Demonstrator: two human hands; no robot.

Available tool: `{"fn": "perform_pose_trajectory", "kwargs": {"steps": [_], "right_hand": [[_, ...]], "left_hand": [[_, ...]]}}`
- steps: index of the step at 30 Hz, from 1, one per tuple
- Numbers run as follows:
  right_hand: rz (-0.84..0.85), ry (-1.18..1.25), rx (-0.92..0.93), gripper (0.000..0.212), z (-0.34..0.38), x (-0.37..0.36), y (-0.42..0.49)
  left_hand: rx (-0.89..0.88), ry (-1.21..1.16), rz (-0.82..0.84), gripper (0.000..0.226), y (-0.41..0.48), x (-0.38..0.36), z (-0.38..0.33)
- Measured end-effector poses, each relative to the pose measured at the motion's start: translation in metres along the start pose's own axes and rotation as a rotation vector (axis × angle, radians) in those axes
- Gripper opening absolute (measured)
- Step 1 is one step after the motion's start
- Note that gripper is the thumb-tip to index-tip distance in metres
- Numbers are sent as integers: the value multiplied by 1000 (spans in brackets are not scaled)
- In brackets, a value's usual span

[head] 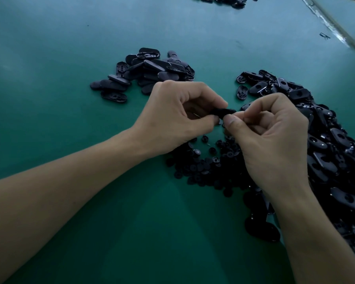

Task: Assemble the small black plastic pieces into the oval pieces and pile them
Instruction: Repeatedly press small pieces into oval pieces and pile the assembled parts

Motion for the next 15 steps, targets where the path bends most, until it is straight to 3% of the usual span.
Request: {"fn": "perform_pose_trajectory", "kwargs": {"steps": [15], "right_hand": [[-1,-95,33,32,-1,0,-1]], "left_hand": [[10,21,45,16,2,-1,1]]}}
Point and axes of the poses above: each hand's wrist, its own y-axis towards the middle knuckle, its own x-axis out of the back of the hand, z = x × y, the point moved 5 cm from there along y, towards the middle knuckle, and after that the axes turned 14 degrees about x, right-handed, at the moved point
